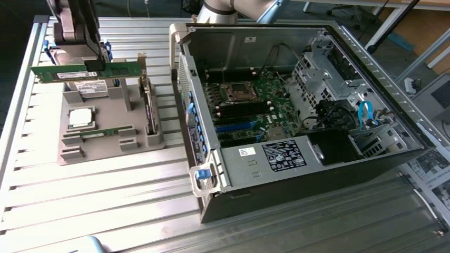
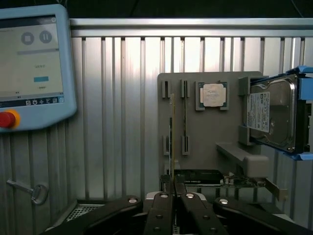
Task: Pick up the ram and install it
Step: 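Pick up the ram and move it above insertion slot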
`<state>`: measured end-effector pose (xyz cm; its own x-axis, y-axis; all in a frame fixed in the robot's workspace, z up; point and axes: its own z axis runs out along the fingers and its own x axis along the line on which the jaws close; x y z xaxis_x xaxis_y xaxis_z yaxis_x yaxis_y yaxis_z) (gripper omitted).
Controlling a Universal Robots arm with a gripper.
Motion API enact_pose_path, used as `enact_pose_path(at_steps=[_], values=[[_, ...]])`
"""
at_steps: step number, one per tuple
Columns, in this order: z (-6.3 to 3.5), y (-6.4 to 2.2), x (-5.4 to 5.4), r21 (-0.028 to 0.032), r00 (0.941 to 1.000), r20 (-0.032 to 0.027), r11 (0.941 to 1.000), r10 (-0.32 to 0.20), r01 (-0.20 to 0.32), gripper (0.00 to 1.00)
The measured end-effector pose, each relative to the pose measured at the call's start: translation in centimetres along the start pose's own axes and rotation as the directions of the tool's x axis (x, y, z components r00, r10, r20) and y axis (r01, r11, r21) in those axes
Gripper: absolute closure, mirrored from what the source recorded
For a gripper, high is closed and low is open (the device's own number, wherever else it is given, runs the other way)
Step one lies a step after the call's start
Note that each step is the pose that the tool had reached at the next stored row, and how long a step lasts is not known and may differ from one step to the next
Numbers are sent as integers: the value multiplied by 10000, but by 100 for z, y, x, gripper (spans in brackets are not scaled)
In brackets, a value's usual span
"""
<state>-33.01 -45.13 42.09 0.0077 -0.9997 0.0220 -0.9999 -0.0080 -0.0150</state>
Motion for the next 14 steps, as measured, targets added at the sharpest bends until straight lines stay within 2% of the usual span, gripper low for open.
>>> enact_pose_path(at_steps=[14], values=[[2,-155,1,-1,10000,-3,10000,0,0,88]])
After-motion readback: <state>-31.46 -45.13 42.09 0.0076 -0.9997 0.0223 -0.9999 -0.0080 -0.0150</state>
